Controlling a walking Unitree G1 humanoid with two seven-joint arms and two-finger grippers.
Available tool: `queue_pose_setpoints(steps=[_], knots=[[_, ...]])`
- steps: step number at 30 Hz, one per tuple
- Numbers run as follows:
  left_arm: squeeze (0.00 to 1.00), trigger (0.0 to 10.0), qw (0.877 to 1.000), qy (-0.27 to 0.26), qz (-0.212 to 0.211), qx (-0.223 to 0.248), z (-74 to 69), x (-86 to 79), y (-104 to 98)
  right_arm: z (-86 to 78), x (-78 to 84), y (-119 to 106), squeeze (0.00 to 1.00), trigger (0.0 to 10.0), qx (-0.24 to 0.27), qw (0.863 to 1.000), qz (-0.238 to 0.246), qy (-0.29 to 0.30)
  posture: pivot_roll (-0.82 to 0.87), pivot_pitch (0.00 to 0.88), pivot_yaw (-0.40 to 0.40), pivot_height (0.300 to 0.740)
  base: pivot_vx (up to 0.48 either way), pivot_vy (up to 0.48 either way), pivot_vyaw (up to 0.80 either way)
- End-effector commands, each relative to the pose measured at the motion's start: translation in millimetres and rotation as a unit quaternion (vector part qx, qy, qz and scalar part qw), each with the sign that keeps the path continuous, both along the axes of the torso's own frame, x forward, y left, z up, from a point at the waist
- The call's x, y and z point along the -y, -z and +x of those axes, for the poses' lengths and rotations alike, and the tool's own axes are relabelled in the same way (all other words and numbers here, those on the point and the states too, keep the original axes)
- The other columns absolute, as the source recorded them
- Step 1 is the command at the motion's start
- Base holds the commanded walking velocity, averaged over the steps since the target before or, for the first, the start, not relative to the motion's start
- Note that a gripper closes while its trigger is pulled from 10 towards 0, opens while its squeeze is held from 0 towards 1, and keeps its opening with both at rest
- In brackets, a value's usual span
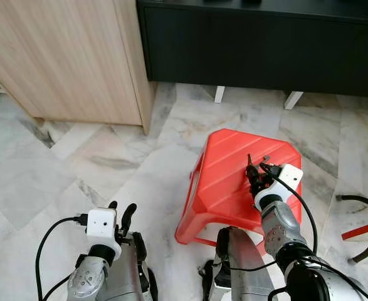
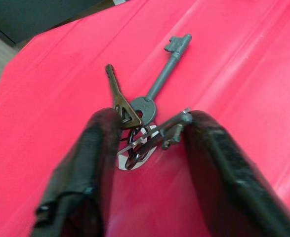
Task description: Hang keys on a hook
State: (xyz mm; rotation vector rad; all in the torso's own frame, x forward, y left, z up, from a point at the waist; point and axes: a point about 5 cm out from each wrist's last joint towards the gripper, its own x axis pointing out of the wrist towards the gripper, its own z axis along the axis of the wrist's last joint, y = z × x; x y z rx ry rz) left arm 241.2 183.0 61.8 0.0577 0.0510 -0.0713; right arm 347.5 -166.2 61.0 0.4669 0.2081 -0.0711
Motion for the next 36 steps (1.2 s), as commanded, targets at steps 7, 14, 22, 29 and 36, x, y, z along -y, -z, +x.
queue_pose_setpoints(steps=[7,14,22,29,36], knots=[[0.00,10.0,1.000,0.006,0.013,-0.015,-0.1,2.5,6.1,-4.8,-4.8,9.1,0.00,0.0,-0.023,1.000,-0.002,-0.009,0.13,0.299,-0.060,0.567,0.000,0.000,0.00],[0.00,10.0,1.000,0.007,0.016,-0.008,11.0,2.4,4.6,-4.3,-3.0,7.5,0.00,0.0,-0.017,1.000,-0.010,-0.012,0.13,0.258,-0.063,0.567,0.000,0.000,0.00],[0.00,10.0,1.000,0.004,0.017,-0.004,20.5,1.3,4.3,-4.4,-2.8,6.1,0.00,0.0,-0.005,1.000,-0.013,-0.015,0.12,0.221,-0.063,0.567,0.000,0.000,0.00],[0.00,10.0,1.000,0.000,0.017,0.000,30.4,-3.0,4.4,6.7,-6.7,-17.5,0.00,0.0,0.063,0.998,-0.009,-0.019,0.11,0.158,-0.059,0.567,0.000,0.000,0.00],[0.00,10.0,1.000,-0.001,0.020,0.006,40.6,-4.5,2.3,11.6,-8.9,-36.1,0.00,0.0,0.120,0.992,-0.034,-0.031,0.10,0.106,-0.064,0.567,0.000,0.000,0.00]])
